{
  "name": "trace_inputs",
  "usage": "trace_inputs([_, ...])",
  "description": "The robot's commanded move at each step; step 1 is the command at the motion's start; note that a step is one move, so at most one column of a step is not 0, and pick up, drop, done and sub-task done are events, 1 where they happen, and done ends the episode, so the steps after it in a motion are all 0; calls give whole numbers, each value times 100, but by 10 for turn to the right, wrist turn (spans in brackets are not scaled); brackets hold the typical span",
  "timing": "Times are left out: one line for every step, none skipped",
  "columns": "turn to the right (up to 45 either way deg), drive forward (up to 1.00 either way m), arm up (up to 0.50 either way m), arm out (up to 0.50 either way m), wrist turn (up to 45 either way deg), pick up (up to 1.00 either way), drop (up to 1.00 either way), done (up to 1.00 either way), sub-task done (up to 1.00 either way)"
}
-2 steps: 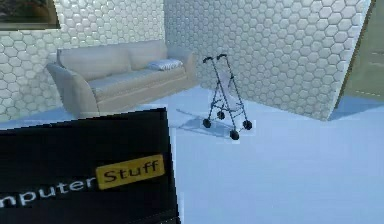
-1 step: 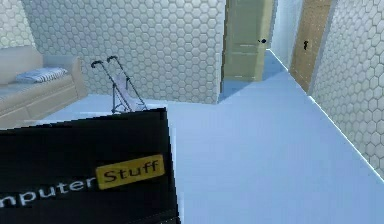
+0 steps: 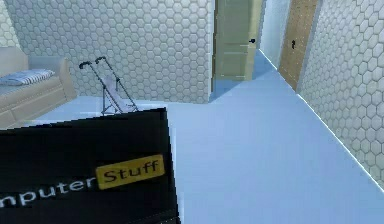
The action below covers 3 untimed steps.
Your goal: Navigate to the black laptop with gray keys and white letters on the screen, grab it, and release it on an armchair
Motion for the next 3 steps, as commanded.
trace_inputs([0,0,0,48,0,0,0,0,0])
trace_inputs([0,0,0,0,450,0,0,0,0])
trace_inputs([0,0,0,0,450,0,0,0,0])
